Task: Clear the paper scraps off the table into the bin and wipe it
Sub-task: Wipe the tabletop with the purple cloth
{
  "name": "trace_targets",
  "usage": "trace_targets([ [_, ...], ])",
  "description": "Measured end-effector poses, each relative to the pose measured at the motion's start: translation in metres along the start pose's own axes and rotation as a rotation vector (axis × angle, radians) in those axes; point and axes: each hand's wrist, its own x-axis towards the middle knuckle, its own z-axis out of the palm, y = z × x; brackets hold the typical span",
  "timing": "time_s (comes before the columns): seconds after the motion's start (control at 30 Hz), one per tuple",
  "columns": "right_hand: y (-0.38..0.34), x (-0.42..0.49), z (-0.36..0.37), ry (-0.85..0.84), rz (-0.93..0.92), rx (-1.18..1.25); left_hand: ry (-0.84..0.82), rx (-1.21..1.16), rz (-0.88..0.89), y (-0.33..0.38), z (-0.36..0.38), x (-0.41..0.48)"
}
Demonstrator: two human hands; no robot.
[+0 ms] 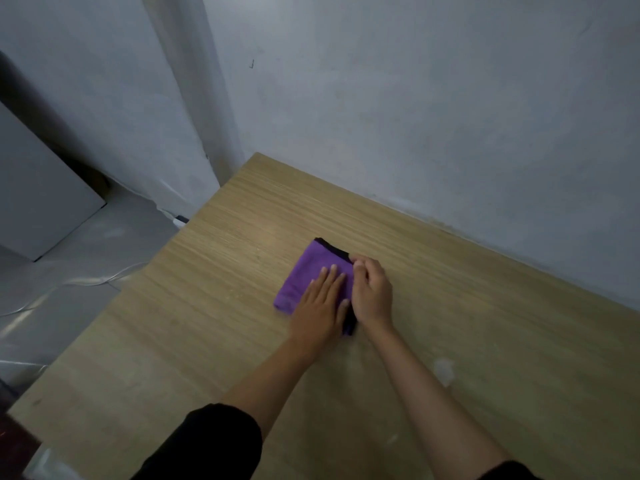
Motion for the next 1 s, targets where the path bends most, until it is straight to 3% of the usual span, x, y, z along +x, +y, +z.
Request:
trace_targets([
  [0.1, 0.002, -0.008, 0.009, 0.061, -0.165, -0.211, 0.041, 0.142, -0.016, -0.038, -0.016, -0.001],
  [0.27, 0.011, -0.032, 0.022, -0.188, -0.177, -0.487, 0.091, 0.164, -0.413, -0.107, -0.078, 0.007],
  [0.4, -0.001, -0.052, 0.047, -0.163, -0.227, -0.498, 0.04, 0.057, -0.316, -0.094, -0.083, 0.001],
  [0.6, -0.029, -0.074, 0.089, 0.087, 0.105, -0.251, 0.034, 0.014, -0.173, -0.069, -0.055, -0.057],
  [0.73, -0.037, -0.099, 0.118, 0.074, 0.002, -0.3, 0.038, 0.12, -0.151, -0.131, -0.09, -0.075],
  [0.87, -0.045, -0.115, 0.133, 0.019, 0.034, -0.357, -0.061, 0.081, -0.222, -0.204, -0.15, -0.098],
  [1.0, -0.048, -0.129, 0.144, 0.012, 0.013, -0.428, -0.168, 0.092, -0.059, -0.24, -0.18, -0.139],
])
